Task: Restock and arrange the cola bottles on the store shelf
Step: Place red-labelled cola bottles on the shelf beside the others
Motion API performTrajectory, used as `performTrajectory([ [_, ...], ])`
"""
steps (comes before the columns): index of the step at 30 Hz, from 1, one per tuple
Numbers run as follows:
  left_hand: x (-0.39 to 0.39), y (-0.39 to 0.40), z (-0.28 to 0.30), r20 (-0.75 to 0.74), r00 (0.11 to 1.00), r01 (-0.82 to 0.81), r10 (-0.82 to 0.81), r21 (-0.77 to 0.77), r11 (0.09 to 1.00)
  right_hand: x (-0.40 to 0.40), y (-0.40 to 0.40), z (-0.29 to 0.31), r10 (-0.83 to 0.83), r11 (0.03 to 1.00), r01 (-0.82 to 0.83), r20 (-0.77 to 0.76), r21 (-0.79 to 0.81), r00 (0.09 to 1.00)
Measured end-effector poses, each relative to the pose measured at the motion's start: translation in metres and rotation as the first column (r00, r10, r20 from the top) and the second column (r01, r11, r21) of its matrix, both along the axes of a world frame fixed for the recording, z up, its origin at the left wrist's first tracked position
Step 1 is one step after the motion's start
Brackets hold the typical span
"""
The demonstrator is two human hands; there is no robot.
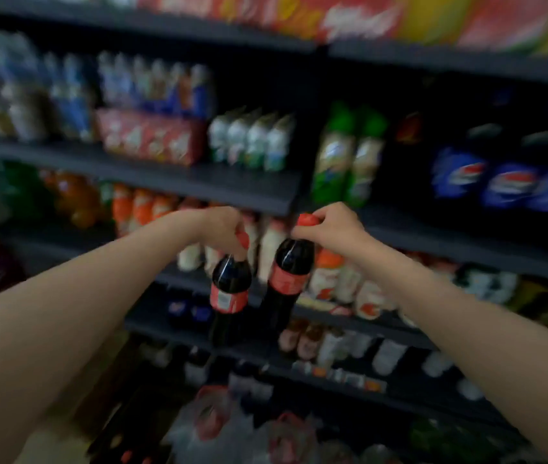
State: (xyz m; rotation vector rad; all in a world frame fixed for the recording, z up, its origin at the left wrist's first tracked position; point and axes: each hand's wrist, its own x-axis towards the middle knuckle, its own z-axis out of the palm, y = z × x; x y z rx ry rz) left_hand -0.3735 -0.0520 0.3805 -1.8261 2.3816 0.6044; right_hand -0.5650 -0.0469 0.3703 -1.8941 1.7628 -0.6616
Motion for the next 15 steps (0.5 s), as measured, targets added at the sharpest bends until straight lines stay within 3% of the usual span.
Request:
performTrajectory([
  [2,-0.062,0.006,0.043,-0.085,0.995,0.048,-0.054,-0.076,0.996,-0.057,0.015,0.044,-0.160,0.982,0.166,0.069,-0.092,0.985],
  [5,-0.158,0.022,0.096,-0.117,0.972,0.178,-0.202,-0.188,0.966,-0.137,0.037,0.089,-0.264,0.941,0.284,0.127,-0.182,0.956],
  [9,-0.271,0.039,0.134,-0.147,0.928,0.292,-0.342,-0.284,0.913,-0.242,0.073,0.124,-0.329,0.916,0.326,0.027,-0.236,0.944],
  [15,-0.445,0.055,0.147,-0.296,0.862,0.295,-0.411,-0.368,0.882,-0.413,0.102,0.131,-0.503,0.821,0.450,-0.069,-0.352,0.862],
])
